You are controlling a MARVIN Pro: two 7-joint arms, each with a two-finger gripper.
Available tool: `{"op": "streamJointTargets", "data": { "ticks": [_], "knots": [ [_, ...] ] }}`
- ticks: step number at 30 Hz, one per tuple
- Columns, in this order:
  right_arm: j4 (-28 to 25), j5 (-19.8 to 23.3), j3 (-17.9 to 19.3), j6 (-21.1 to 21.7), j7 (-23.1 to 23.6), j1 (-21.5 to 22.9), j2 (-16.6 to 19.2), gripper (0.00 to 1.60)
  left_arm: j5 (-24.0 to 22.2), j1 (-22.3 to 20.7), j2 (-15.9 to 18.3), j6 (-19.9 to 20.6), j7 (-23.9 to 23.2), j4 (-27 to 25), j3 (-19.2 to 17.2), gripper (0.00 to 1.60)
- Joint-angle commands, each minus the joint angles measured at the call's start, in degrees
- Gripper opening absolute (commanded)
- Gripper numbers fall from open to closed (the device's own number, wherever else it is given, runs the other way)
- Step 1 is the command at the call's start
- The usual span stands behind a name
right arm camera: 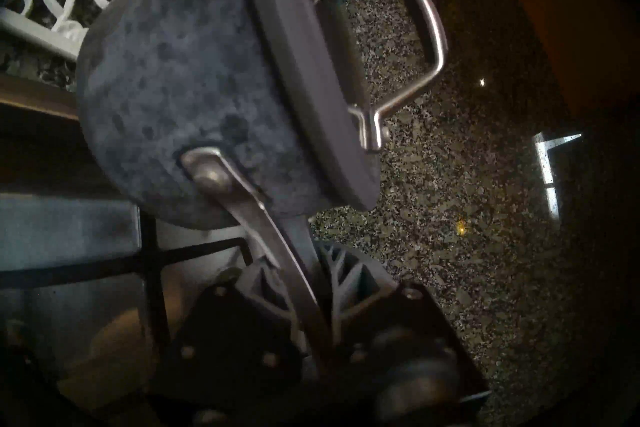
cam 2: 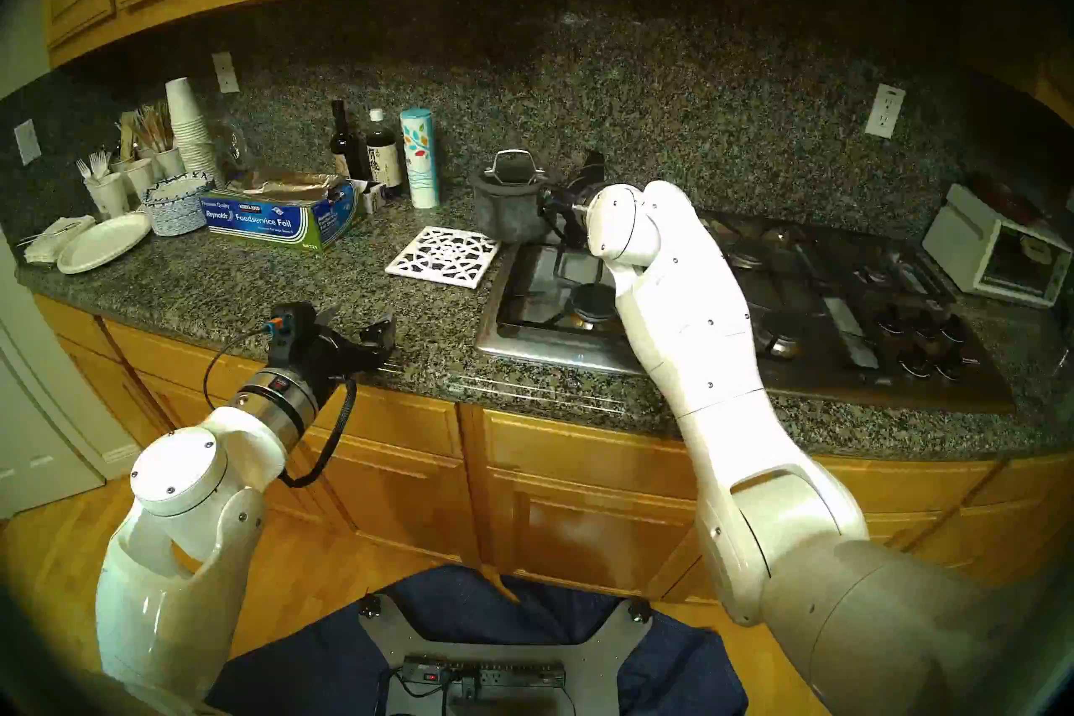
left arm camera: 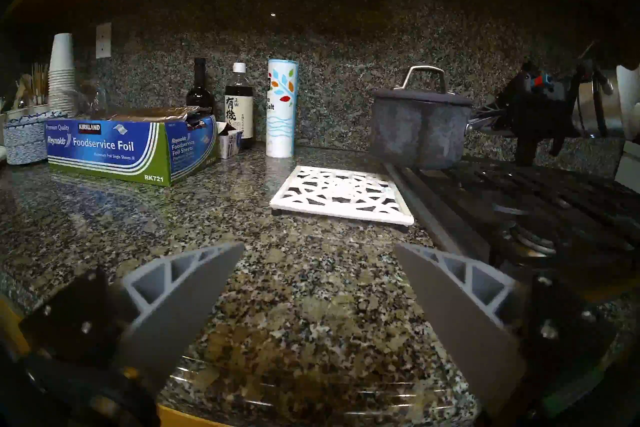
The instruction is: Pick up the pot, put it on the stove, take off the pot lid
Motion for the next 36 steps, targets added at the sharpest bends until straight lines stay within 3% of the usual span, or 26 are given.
{"op": "streamJointTargets", "data": {
  "ticks": [1,36],
  "knots": [
    [-5.67,-0.44,1.77,0.21,-3.21,3.42,0.03,0.0,0.02,-0.97,-0.11,-0.59,0.01,-1.62,-0.11,1.6],
    [-13.73,-3.17,3.28,4.26,-0.42,-2.84,2.45,0.0,0.07,-1.01,-0.14,-0.28,-0.32,-1.02,-0.19,1.6]
  ]
}}
